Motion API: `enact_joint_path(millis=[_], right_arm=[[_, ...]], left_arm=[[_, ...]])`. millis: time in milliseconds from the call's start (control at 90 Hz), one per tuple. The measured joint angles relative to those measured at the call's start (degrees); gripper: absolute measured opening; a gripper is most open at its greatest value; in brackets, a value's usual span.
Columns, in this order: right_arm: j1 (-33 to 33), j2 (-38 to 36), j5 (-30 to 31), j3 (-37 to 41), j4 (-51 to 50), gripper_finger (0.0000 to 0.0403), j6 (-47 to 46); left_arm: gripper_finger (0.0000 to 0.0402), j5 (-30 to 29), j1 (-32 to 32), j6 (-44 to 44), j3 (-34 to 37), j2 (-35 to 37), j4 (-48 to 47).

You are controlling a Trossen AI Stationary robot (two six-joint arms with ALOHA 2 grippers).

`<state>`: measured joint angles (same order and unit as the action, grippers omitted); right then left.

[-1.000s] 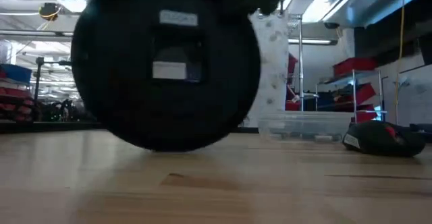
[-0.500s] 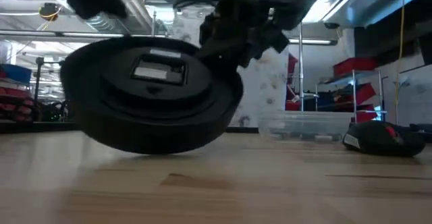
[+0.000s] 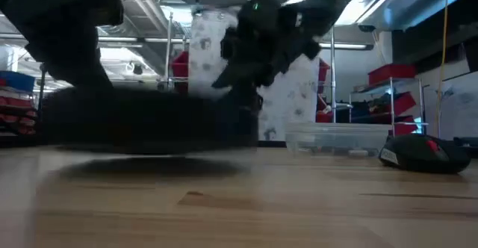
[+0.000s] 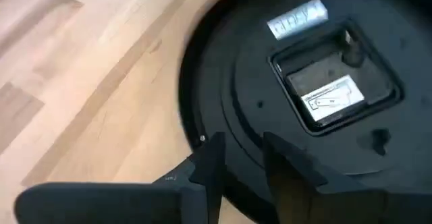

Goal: Insert battery
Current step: Prepare the wall clock for the battery insertion

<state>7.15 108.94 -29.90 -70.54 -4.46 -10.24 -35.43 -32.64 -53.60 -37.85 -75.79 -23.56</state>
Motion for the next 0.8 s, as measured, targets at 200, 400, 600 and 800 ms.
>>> enact_joint_path(millis=[200, 400, 600, 800], right_arm=[[-4.75, -11.97, 15.31, -0.07, -14.1, 0.0204, 10.18], [-12.2, -17.79, 14.75, 1.33, -21.74, 0.0181, 11.55], [-22.05, -12.18, 12.51, 5.96, -8.94, 0.0167, 6.74], [-25.75, -1.73, 19.42, 6.31, 7.79, 0.0158, 1.65]], left_arm=[[0.0081, -0.04, -0.52, -2.35, 0.0, -0.1, 0.23], [0.0082, 0.51, -2.82, -8.6, 0.0, -0.94, -0.36], [0.0082, 0.6, -5.01, -15.42, -0.01, -0.97, -1.74], [0.0082, 1.09, -6.33, -19.82, -0.02, -5.4, 0.43]])
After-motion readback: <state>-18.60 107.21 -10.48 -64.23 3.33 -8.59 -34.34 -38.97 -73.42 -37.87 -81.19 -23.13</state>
